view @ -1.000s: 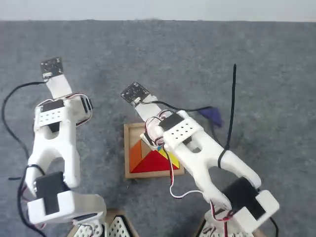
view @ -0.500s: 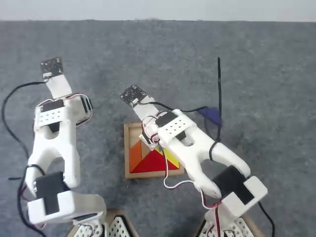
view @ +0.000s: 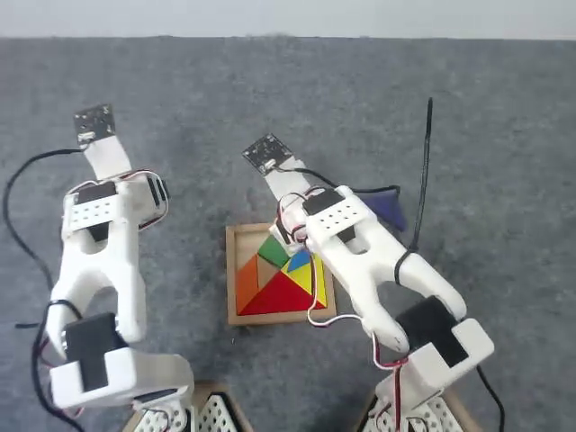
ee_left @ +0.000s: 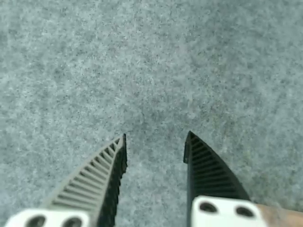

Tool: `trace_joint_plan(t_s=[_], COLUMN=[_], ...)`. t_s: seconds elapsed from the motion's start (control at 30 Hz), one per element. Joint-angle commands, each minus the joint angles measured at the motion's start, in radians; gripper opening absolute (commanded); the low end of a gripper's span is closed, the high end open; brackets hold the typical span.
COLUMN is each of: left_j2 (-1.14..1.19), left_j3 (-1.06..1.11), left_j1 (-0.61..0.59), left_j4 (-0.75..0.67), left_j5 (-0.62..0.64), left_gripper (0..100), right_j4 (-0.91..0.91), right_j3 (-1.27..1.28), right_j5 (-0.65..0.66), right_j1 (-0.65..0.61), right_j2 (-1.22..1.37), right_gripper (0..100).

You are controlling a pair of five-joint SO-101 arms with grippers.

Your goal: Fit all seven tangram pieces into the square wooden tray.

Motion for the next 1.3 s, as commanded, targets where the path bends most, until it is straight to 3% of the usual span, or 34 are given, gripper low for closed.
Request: trace_joint_plan(t_s=[0.0, 0.2, 0.47, 0.7, 1.27], left_j2=[-0.003, -0.003, -0.003, -0.003, -0.003], left_j3=[-0.045, -0.045, -0.048, -0.044, -0.044], left_j1=[0.000, 0.000, 0.002, 0.002, 0.002], left_j4=[-0.028, -0.028, -0.028, -0.028, -0.028], left_j5=[0.003, 0.003, 0.003, 0.003, 0.003], left_gripper=[18, 18, 18, 18, 18], right_j4=[-0.010, 0.082, 0.047, -0.007, -0.082], right_j3=[-0.052, 0.015, 0.387, 0.489, 0.397], right_j5=[0.009, 0.012, 0.014, 0.014, 0.011], right_j1=[0.012, -0.016, -0.035, -0.045, -0.050], right_j2=[-0.047, -0.252, -0.621, -0.584, -0.387], right_gripper=[0.7, 0.7, 0.7, 0.7, 0.7])
